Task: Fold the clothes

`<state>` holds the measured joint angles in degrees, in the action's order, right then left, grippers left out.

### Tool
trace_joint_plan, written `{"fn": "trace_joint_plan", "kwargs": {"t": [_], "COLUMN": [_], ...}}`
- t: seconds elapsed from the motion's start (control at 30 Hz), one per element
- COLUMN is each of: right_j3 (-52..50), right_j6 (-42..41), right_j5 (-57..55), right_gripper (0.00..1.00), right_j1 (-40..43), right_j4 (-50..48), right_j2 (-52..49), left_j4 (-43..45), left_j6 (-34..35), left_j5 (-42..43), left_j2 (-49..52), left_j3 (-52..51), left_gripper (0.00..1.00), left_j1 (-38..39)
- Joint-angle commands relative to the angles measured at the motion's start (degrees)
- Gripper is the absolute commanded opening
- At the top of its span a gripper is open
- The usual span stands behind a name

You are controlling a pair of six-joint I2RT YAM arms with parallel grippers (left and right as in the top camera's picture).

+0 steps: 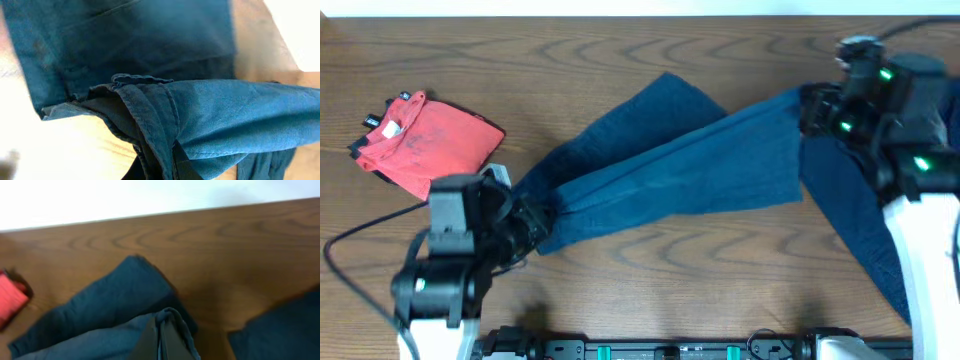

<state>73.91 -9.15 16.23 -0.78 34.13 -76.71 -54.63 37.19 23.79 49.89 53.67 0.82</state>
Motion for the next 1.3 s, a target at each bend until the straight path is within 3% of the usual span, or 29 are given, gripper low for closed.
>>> {"fn": "trace_joint_plan", "kwargs": {"t": [0.0,0.33,0.63,0.73,0.8,0.83,0.87,0.93,1.07,1.17,1.23,1.27], "right_j3": [1.4,1.4,1.4,1.4,1.4,1.4,1.4,1.4,1.4,1.4,1.3,1.3], "right_j6": [3.1,3.1,3.0,3.0,3.0,3.0,3.0,3.0,3.0,3.0,3.0,2.6], "right_j5": [-6.7,-5.1,-5.2,-5.2,-5.2,-5.2,-5.2,-5.2,-5.3,-5.3,-6.8,-8.3], "right_gripper": [0.01,0.01,0.04,0.09,0.17,0.31,0.31,0.31,0.44,0.41,0.38,0.36], "right_j1": [-1.4,-9.8,-14.2,-15.8,-16.6,-17.0,-17.2,-17.2,-16.2,-15.2,-14.4,-14.2], "right_j4": [-3.8,-19.2,-31.9,-36.1,-38.3,-39.2,-39.8,-39.6,-33.6,-23.6,-15.9,-12.4], "right_j2": [-5.3,-22.2,-34.5,-37.2,-37.7,-37.7,-37.5,-36.2,-33.3,-32.6,-33.0,-33.3], "left_j4": [-0.9,0.7,9.8,12.0,13.3,14.1,14.7,16.1,18.5,17.2,14.5,12.8], "left_j6": [2.7,13.2,14.1,14.2,14.5,14.7,15.8,20.1,21.1,15.3,12.4,11.1], "left_j5": [-8.3,-19.8,-23.4,-23.4,-23.4,-23.4,-23.4,-22.7,-18.3,-12.5,-12.2,-12.2], "left_j2": [4.1,19.0,31.7,34.7,35.7,35.9,35.9,35.5,34.6,34.6,34.7,34.8], "left_j3": [0.5,-0.1,-0.1,-0.1,-0.1,-0.1,-0.1,-0.1,-0.1,-0.1,-0.1,-0.2], "left_gripper": [0.06,0.06,0.08,0.21,0.43,0.54,0.71,0.83,0.88,0.90,0.99,0.98], "left_j1": [-0.9,-0.9,-0.9,-1.1,-1.9,-2.5,-3.3,-5.9,-11.0,-13.0,-12.9,-12.8]}}
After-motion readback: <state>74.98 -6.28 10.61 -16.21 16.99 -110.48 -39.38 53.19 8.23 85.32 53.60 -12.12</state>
